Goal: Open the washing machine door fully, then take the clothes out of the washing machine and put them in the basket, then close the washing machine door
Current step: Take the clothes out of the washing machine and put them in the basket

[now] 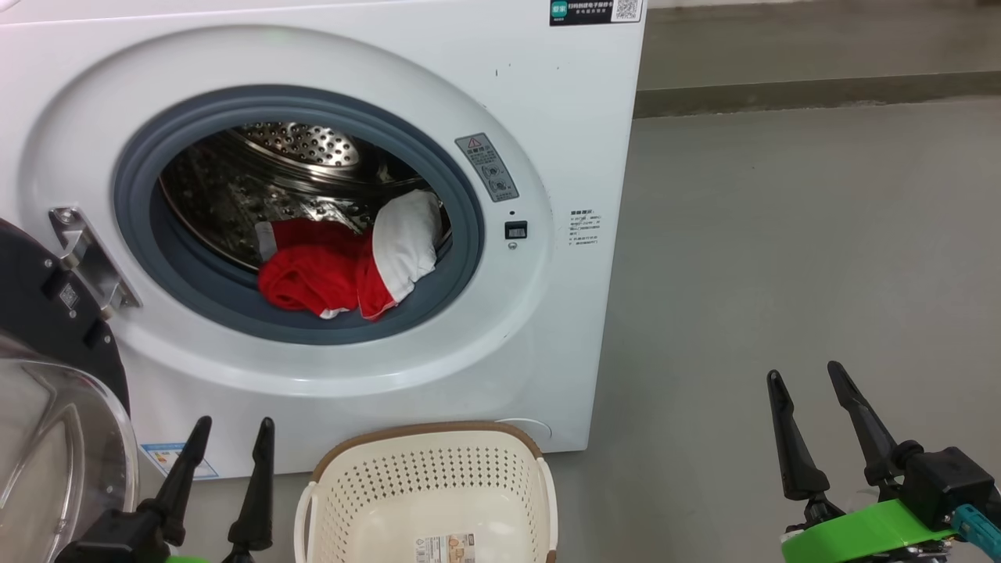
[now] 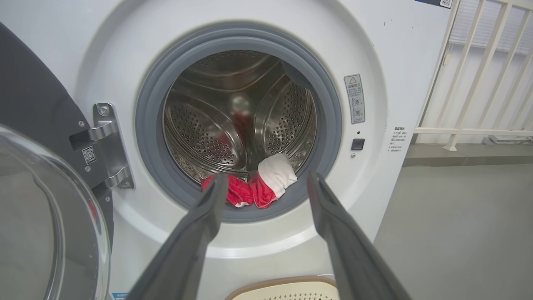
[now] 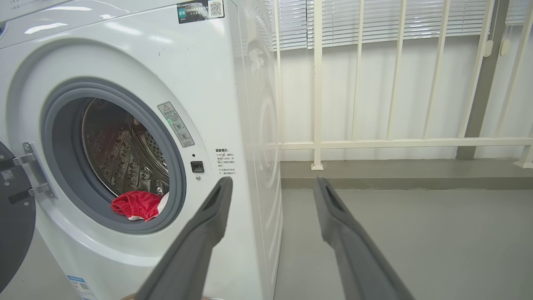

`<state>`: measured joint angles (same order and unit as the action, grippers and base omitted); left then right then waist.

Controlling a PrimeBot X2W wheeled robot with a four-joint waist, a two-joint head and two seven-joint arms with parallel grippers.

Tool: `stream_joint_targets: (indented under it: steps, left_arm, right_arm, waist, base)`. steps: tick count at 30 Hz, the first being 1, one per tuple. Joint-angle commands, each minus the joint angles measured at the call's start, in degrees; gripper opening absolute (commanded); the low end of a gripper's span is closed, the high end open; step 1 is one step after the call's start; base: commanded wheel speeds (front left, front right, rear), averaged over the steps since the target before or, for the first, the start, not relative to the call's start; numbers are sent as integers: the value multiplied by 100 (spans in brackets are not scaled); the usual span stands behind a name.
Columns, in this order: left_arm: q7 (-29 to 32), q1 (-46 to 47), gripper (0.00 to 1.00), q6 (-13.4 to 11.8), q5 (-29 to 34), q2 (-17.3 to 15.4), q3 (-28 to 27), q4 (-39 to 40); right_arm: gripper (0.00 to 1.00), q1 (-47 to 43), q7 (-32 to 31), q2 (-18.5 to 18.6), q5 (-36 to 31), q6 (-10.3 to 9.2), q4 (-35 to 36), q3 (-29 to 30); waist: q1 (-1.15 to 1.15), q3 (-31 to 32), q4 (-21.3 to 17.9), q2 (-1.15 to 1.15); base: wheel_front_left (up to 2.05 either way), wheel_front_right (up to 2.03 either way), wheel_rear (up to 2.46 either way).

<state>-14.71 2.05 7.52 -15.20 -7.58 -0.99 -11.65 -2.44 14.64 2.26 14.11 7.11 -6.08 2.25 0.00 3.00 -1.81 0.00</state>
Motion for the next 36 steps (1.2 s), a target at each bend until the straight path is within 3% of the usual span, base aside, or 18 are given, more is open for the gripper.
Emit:
stream_joint_targets:
  steps: [1, 22, 36]
  left_arm:
    - [-29, 71, 100, -4, 16, -70, -220, 153]
    - [-29, 197, 100, -3, 2, -93, -183, 54]
    - [-29, 656, 100, -3, 10, -112, -133, -92]
  right_arm:
    - [100, 121, 36, 62, 34, 37, 122, -159]
    - [100, 127, 36, 62, 62, 37, 137, -171]
    - [100, 356, 36, 62, -41, 37, 172, -281]
  waist:
    - [0, 8, 3, 0]
    - [0, -66, 67, 0]
    - [0, -533, 53, 0]
  base:
    - [0, 0, 0]
    - [0, 0, 0]
    - [0, 0, 0]
